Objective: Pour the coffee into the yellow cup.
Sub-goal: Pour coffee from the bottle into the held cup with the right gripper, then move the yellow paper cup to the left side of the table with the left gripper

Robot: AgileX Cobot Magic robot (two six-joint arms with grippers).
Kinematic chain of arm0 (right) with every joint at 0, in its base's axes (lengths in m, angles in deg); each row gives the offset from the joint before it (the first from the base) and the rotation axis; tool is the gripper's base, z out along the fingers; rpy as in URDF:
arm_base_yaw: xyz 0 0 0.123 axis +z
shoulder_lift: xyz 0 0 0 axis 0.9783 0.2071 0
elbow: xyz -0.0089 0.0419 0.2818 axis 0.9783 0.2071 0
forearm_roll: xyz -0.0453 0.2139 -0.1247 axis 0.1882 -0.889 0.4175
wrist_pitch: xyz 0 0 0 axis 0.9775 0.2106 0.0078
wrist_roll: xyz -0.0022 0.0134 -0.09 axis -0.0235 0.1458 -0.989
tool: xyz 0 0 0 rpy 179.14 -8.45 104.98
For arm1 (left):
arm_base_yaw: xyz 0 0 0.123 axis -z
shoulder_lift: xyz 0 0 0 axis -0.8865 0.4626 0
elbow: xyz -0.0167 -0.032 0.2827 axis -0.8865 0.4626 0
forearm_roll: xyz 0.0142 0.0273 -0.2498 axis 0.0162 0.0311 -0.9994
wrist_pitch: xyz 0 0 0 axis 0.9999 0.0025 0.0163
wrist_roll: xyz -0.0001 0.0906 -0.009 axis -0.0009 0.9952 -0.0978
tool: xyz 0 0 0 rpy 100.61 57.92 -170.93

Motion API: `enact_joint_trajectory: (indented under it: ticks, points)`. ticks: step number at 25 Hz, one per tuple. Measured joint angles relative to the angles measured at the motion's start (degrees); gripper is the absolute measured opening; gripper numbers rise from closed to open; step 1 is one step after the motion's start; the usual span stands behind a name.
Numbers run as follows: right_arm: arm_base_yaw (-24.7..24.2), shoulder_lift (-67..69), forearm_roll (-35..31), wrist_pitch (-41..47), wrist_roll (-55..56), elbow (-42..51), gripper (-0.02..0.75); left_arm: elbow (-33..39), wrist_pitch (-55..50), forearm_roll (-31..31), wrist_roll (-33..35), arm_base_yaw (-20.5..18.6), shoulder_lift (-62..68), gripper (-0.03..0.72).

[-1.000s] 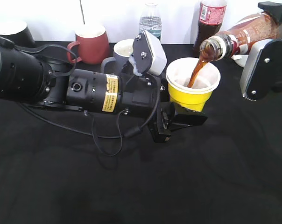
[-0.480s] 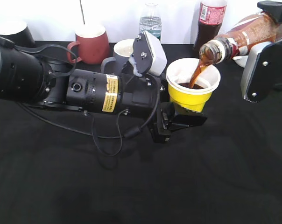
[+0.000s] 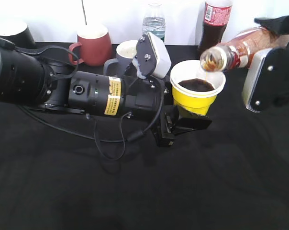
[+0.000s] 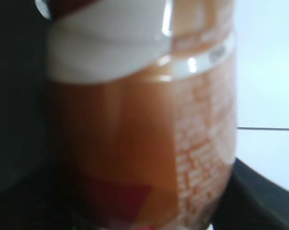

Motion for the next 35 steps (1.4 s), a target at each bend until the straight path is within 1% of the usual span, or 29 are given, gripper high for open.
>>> enact_joint_trajectory:
  ticks: [3,4,5,8,9,10,13,18,20,25,27,29,32,35]
  points:
    - [0.0,0.0,0.27,0.14,8.46,0.0,0.537,0.0,0.0,0.0,0.0,0.0,0.0,0.447]
    - [0.0,0.0,0.27,0.14,14.19,0.0,0.537,0.0,0.0,-0.13,0.0,0.0,0.0,0.447]
    - [0.0,0.0,0.29,0.14,21.73,0.0,0.537,0.0,0.0,-0.57,0.0,0.0,0.0,0.447]
    - [0.0,0.0,0.29,0.14,57.86,0.0,0.537,0.0,-0.06,-4.15,0.0,-0.41,0.0,0.447]
    - [0.0,0.0,0.29,0.19,65.58,0.0,0.537,0.0,-0.06,-4.56,0.0,-1.05,0.0,0.447]
    - [0.0,0.0,0.29,0.19,69.18,0.0,0.537,0.0,-0.06,-4.76,0.0,-1.95,0.0,0.447]
    - [0.0,0.0,0.29,0.19,71.51,0.0,0.537,0.0,-0.06,-4.88,0.0,-6.09,0.0,0.447]
    - [0.0,0.0,0.29,-1.05,71.85,0.0,0.537,0.0,-0.01,-5.01,-0.06,-15.06,-0.07,0.447]
    - [0.0,0.0,0.29,-1.22,71.85,0.0,0.537,0.0,-0.01,-5.01,-0.06,-18.95,-1.14,0.447]
    - [0.0,0.0,0.29,-1.29,71.85,0.0,0.537,0.0,-1.28,-5.7,-0.06,-30.46,-2.81,0.447]
    - [0.0,0.0,0.29,-1.29,71.85,0.0,0.537,0.0,-2.01,-5.97,-0.06,-33.67,-2.75,0.447]
    - [0.0,0.0,0.29,-1.29,71.85,0.0,0.537,0.0,-2.63,-9.71,0.45,-35.55,-0.98,0.447]
    - [0.0,0.68,0.29,-1.34,71.85,0.0,0.537,0.0,-3.51,-14.95,6.25,-36.0,3.2,0.447]
    - [0.0,3.36,0.29,-1.91,71.87,0.0,0.537,0.0,-3.37,-16.02,8.41,-36.0,5.74,0.447]
